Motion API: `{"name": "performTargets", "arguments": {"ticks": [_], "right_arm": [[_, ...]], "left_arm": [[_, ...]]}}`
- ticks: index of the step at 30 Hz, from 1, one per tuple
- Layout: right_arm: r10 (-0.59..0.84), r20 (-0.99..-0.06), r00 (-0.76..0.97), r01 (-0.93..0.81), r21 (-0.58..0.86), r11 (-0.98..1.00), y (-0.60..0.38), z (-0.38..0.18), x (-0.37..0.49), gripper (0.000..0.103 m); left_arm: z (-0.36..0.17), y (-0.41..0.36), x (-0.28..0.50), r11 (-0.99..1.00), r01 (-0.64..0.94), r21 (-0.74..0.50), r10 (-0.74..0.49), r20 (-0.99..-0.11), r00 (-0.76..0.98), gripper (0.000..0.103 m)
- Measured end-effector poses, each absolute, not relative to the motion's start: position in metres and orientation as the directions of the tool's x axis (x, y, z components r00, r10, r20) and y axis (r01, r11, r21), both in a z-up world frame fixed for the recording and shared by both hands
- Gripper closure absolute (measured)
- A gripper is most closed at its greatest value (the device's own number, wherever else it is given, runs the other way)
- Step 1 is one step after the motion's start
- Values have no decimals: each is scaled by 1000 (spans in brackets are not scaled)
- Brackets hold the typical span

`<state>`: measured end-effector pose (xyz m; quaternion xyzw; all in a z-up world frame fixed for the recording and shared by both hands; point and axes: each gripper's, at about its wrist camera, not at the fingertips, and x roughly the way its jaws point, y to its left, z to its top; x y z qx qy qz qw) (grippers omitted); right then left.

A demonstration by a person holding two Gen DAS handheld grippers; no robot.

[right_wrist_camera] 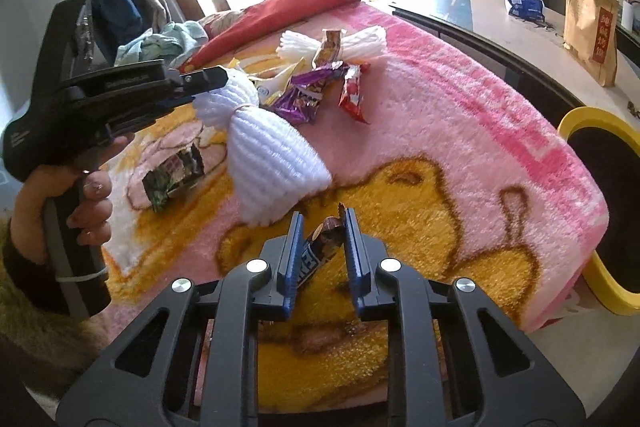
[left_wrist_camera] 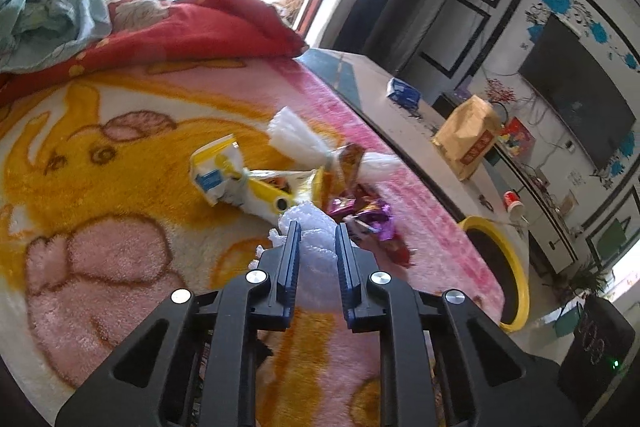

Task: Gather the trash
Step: 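Grasp the chocolate bar with the right tool while the left tool grasps the clear plastic bag, then carry the chocolate bar and clear bag over the yellow bin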

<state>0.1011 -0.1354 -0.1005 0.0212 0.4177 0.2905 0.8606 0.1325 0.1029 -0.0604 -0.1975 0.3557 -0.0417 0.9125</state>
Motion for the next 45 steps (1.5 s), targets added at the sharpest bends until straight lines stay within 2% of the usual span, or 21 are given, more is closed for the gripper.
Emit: {"name": "performTargets", "arguments": {"ticks": [19, 45], "right_arm": [[503, -651, 568, -441, 275, 854, -163, -74, 114, 93], [426, -563, 708, -318, 285, 904, -233, -34, 143, 93]], "left_arm": [[-21, 86, 117, 924, 1, -384, -233, -559, 796, 88], [5, 15, 146, 922, 166, -351, -341, -529, 777, 88]]}}
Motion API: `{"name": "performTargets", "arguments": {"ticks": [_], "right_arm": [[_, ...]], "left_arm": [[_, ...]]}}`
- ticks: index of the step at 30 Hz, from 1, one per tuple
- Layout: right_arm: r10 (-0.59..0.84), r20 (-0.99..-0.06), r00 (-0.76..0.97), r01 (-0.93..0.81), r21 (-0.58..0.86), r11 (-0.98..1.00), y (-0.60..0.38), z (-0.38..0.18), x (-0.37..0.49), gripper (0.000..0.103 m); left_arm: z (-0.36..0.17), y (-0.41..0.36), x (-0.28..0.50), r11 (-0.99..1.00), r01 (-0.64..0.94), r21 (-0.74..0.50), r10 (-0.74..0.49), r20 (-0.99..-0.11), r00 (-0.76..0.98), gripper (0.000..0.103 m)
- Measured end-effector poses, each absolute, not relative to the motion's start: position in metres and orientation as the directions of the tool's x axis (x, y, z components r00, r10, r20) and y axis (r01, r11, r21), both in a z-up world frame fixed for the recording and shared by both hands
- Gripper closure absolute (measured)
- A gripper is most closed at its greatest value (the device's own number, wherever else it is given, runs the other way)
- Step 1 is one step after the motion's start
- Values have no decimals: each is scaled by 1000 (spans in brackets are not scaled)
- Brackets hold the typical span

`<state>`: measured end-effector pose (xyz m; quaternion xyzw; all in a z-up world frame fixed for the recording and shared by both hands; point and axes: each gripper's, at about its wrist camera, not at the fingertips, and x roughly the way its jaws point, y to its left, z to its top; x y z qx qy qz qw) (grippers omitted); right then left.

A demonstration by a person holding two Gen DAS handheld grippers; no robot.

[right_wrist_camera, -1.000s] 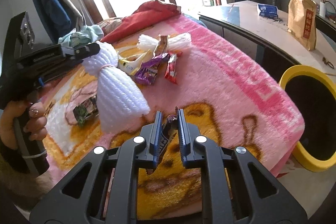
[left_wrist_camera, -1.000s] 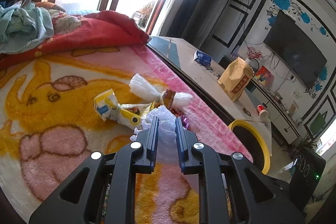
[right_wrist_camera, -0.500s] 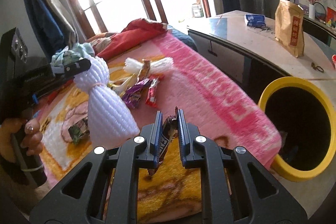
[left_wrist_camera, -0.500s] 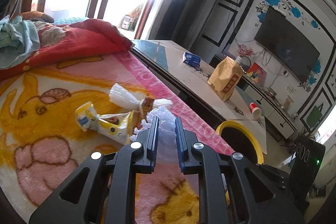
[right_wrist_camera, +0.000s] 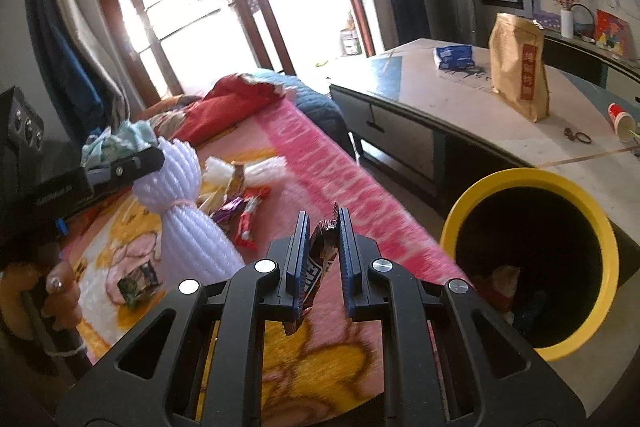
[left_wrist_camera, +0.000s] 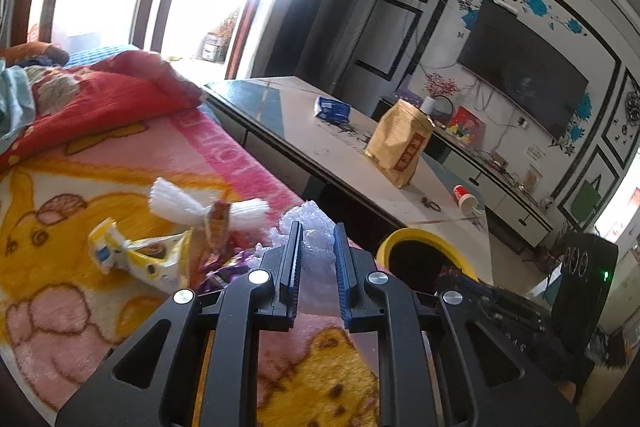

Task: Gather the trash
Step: 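Carry the chocolate bar and clear bag over the yellow bin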

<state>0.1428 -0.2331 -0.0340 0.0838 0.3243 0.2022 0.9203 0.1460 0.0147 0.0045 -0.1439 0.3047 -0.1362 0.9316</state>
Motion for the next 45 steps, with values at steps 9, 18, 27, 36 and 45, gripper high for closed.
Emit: {"name": "performTargets", "arguments": {"ticks": [9, 18, 27, 36, 45], "right_arm": [[366, -556, 747, -229, 302, 926, -269, -27, 155, 93], [294, -537, 791, -140, 310, 940, -307, -20, 163, 93], [218, -531, 819, -45, 320, 946, -348, -19, 170, 93], [145, -546, 825, 44, 318, 947, -380, -27, 175, 93], [106, -569, 816, 98, 317, 943, -396, -37, 180, 93]], "left_arm": [[10, -19, 154, 910, 238, -338, -391, -519, 760, 88], [16, -54, 162, 893, 311, -326, -443, -506, 740, 88], [13, -90, 171, 872, 368, -323, -488, -506, 711, 88], [2, -119, 177, 861, 408, -304, -509, -527, 681, 88], [-10, -141, 187, 853, 433, -293, -521, -542, 660, 88]]}}
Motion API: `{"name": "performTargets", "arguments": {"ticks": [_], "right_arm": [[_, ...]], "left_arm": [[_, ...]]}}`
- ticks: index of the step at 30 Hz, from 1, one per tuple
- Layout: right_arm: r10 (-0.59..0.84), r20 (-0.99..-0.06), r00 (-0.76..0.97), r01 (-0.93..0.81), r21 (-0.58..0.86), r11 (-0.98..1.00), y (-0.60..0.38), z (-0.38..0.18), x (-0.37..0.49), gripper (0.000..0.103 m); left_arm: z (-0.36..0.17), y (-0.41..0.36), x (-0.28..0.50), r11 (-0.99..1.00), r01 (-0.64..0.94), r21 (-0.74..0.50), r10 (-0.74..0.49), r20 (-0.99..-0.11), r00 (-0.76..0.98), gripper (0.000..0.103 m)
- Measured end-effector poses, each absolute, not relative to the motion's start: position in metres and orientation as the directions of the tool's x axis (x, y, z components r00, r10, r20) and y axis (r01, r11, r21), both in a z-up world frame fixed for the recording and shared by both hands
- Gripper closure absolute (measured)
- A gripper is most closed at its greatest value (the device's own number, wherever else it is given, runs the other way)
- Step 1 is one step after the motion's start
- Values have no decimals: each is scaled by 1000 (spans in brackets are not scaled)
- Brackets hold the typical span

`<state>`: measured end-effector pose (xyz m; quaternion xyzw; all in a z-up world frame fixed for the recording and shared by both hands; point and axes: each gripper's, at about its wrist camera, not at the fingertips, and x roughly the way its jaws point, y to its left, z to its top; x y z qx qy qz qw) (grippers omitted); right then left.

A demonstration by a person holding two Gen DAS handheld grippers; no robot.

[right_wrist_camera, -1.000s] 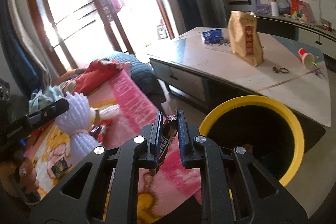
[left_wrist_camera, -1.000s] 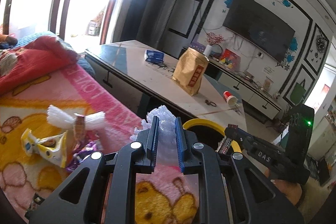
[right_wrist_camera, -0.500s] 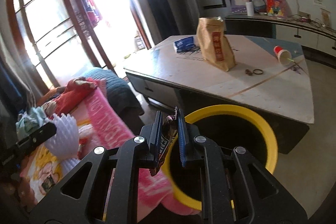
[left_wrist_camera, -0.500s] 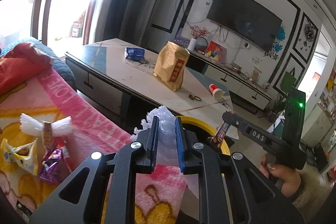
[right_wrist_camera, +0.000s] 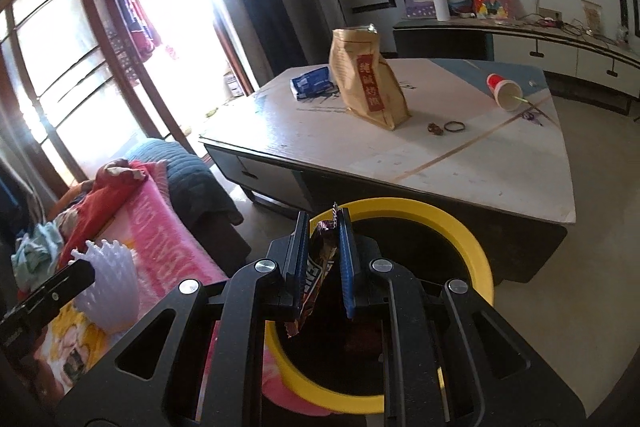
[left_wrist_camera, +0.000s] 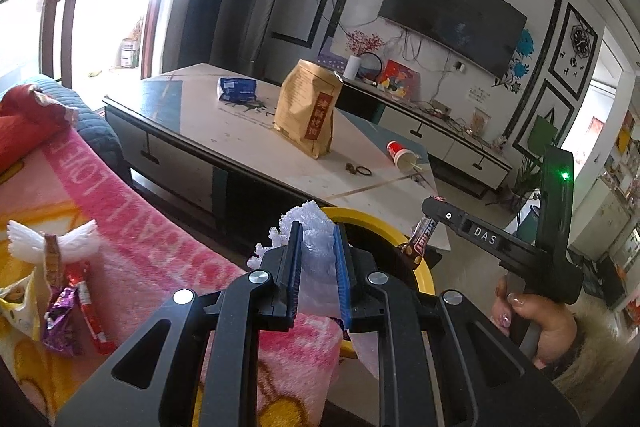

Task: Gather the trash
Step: 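Carry the chocolate bar and clear bag over the yellow bin, then open the right tool to drop the chocolate bar while the left tool drops the clear bag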

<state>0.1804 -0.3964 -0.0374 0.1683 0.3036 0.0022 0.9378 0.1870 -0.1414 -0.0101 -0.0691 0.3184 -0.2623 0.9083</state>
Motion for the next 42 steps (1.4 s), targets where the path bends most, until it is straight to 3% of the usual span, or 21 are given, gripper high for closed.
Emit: {"name": "performTargets", "arguments": {"ticks": [42], "right_arm": [[87, -657, 749, 174, 322, 931, -430, -78, 202, 93]], "left_arm": [[-81, -229, 237, 844, 491, -214, -494, -666, 559, 88]]}}
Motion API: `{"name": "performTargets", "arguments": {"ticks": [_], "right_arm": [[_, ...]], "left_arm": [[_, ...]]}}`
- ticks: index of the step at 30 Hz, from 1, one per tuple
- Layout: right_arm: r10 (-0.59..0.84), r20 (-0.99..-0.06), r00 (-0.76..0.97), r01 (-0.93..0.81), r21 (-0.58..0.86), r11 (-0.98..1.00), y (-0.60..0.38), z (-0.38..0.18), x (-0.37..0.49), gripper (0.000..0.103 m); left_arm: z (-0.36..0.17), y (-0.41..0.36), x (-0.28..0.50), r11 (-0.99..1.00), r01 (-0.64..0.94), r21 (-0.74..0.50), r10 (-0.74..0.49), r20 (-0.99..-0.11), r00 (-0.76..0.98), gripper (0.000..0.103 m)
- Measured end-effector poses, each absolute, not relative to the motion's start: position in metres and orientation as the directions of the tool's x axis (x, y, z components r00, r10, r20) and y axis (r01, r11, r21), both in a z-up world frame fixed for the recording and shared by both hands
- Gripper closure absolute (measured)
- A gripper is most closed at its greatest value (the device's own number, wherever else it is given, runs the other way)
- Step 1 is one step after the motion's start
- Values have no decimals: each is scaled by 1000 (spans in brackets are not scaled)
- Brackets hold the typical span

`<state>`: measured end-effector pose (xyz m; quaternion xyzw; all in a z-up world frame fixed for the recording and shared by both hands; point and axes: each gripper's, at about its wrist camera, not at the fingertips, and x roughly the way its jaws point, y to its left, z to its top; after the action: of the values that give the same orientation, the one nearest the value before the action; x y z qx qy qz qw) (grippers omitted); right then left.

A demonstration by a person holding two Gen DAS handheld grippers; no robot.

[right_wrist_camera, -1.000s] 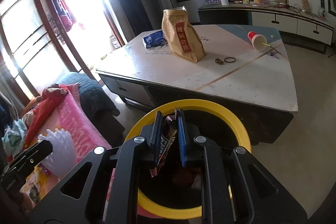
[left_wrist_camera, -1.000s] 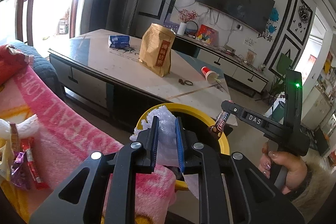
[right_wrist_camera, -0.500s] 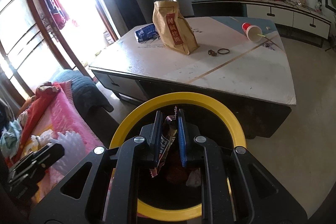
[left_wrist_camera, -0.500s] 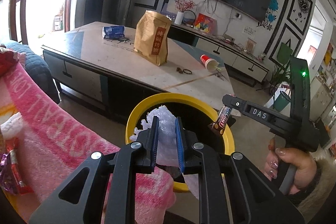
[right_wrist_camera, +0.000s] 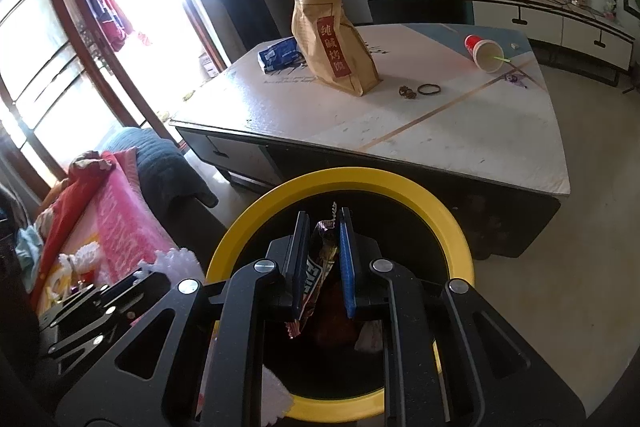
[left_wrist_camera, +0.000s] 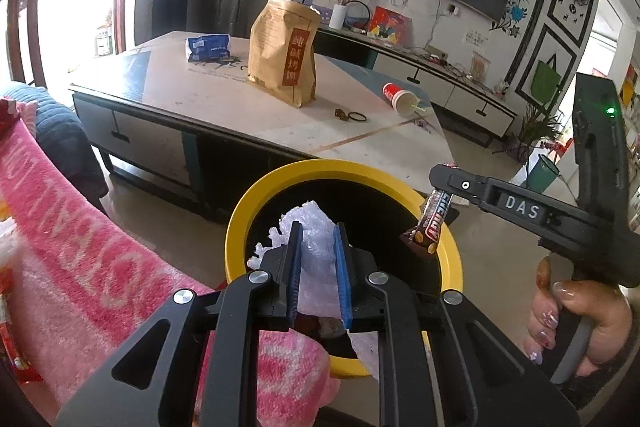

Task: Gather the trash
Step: 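Open the right tool to drop the chocolate bar while the left tool drops the clear bag, then move both open tools back over the remaining wrappers on the blanket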

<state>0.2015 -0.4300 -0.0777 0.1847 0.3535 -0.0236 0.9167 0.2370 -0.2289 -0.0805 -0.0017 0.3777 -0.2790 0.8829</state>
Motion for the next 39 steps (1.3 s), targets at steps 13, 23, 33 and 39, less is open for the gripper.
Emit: {"name": "performTargets", "arguments": {"ticks": [13, 23, 33, 39], "right_arm": [[87, -662, 745, 183, 328, 927, -435, -83, 203, 88], [76, -651, 755, 182, 321, 929, -433, -78, 199, 62], [79, -622, 779, 148, 305, 941, -414, -65, 193, 38], [96, -607, 789, 112, 295, 949, -399, -57, 190, 33]], "left_arm": [[-90, -237, 250, 851, 485, -201, -477, -679, 558, 83], [-79, -215, 242, 866, 450, -216, -470, -658, 588, 24], [-57, -168, 220, 917, 353, -185, -388, -623, 680, 7], [-45, -145, 210, 933, 309, -185, -356, -600, 716, 7]]}}
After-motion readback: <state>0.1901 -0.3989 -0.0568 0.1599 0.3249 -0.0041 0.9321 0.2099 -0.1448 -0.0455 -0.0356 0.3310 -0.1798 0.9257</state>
